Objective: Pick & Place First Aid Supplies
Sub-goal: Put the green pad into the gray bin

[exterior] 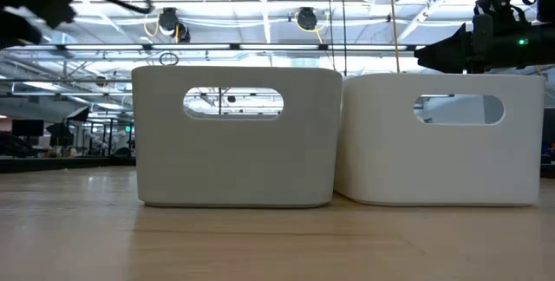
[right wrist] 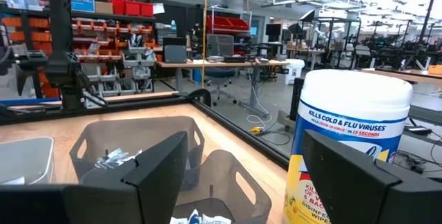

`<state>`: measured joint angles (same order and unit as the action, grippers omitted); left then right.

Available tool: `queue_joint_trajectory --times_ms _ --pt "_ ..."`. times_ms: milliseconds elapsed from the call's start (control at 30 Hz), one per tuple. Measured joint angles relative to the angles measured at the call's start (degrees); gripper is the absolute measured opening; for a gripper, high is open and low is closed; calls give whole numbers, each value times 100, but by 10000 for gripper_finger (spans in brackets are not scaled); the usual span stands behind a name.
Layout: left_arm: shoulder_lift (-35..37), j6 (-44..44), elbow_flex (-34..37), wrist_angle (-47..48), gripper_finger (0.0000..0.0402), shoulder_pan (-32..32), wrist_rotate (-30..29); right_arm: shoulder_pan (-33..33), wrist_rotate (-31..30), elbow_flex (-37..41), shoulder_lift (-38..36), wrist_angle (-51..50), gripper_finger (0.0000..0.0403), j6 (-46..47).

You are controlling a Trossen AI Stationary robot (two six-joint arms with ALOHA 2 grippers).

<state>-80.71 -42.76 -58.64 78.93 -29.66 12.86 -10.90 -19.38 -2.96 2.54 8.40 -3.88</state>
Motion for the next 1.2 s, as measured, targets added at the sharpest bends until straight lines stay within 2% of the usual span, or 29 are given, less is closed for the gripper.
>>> queue_joint_trajectory --times_ms 133,300,700,967,1067,1200 --pt "339 -525 425 -210 340 -478 68 2 0 0 0 -2 279 2" --pt "359 -1003 945 -1147 340 -916 69 2 -2 0 0 -2 279 1" --pt "247 -1989 2094 -2632 340 -1421 -62 0 -1 -1 0 -2 279 1" --pt "-177 -2312 2218 -2952 338 -1657 -216 1 -2 0 0 -2 279 1" --pt "-239 -2387 2218 -2955 317 -1697 -258 0 -1 -1 0 -2 279 0" --pt "-244 -2394 2219 -2999 255 -1697 -225 1 0 0 0 -1 279 2"
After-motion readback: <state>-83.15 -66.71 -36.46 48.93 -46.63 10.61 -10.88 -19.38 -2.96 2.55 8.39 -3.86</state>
